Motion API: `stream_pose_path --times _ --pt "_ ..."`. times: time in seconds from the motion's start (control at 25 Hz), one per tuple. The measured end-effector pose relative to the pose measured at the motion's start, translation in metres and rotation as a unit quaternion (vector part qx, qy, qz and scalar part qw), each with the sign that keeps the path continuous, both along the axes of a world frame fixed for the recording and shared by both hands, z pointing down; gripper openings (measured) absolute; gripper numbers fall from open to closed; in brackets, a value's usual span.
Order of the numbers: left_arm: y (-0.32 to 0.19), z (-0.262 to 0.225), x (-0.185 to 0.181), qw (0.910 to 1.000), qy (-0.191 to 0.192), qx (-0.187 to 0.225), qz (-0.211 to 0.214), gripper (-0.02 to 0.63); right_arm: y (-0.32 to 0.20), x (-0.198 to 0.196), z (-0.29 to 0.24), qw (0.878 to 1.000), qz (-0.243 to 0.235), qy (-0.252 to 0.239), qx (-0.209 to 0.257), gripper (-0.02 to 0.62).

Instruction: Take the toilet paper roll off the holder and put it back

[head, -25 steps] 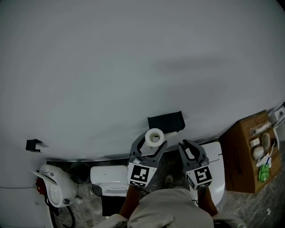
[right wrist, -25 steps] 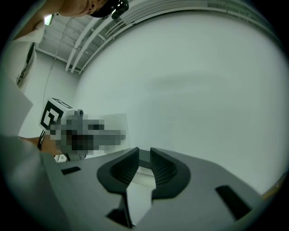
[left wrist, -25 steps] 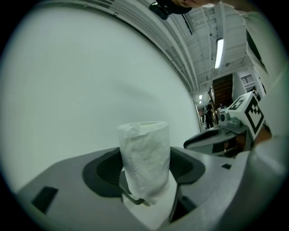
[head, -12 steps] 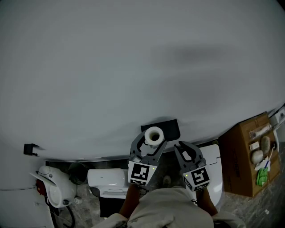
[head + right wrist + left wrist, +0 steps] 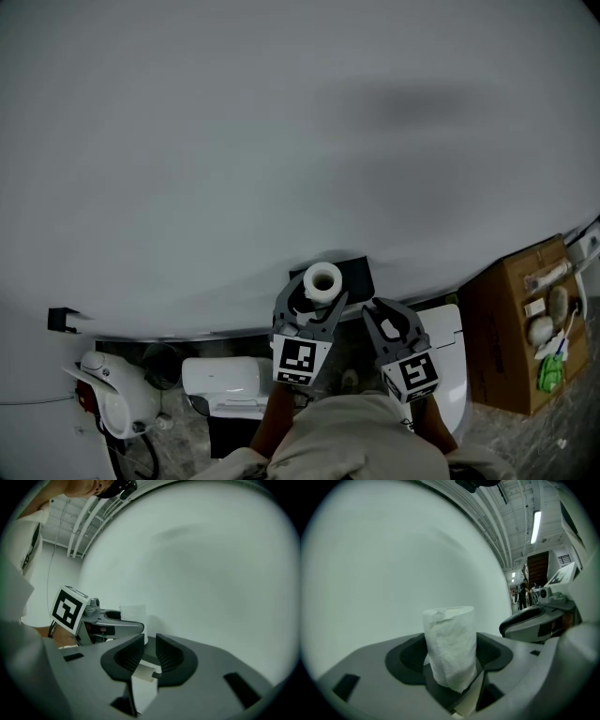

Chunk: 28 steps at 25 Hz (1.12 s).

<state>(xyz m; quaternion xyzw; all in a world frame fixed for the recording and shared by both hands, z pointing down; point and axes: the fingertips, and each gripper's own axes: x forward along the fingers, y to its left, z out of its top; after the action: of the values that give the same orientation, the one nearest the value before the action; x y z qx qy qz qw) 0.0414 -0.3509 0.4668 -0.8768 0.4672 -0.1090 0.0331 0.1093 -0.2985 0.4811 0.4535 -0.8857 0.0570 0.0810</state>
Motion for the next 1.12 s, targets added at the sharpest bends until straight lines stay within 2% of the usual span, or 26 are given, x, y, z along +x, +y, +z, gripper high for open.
stream_pose_path --times 0.2,0.56,0.84,1.12 --pt "0.0 0.007 0.001 0.9991 -0.042 0.006 -0.006 0.316 -0.001 -0.004 0.001 1.0 -0.001 0.004 -0.004 0.074" --pt "-0.001 0.01 -0.003 0.9984 -0.054 0.004 -0.018 0.331 -0.002 0.001 -0.003 1.0 0.01 0.003 0.009 0.074" --pt "0.009 -0.008 -0.011 0.9987 -0.041 0.025 -0.02 0.345 0.004 0.003 -0.008 1.0 0.017 0.009 0.01 0.074" --pt "0.034 -0.022 -0.023 0.9989 -0.006 0.046 -0.012 0.344 0.014 -0.003 -0.019 0.999 0.021 0.006 0.028 0.074"
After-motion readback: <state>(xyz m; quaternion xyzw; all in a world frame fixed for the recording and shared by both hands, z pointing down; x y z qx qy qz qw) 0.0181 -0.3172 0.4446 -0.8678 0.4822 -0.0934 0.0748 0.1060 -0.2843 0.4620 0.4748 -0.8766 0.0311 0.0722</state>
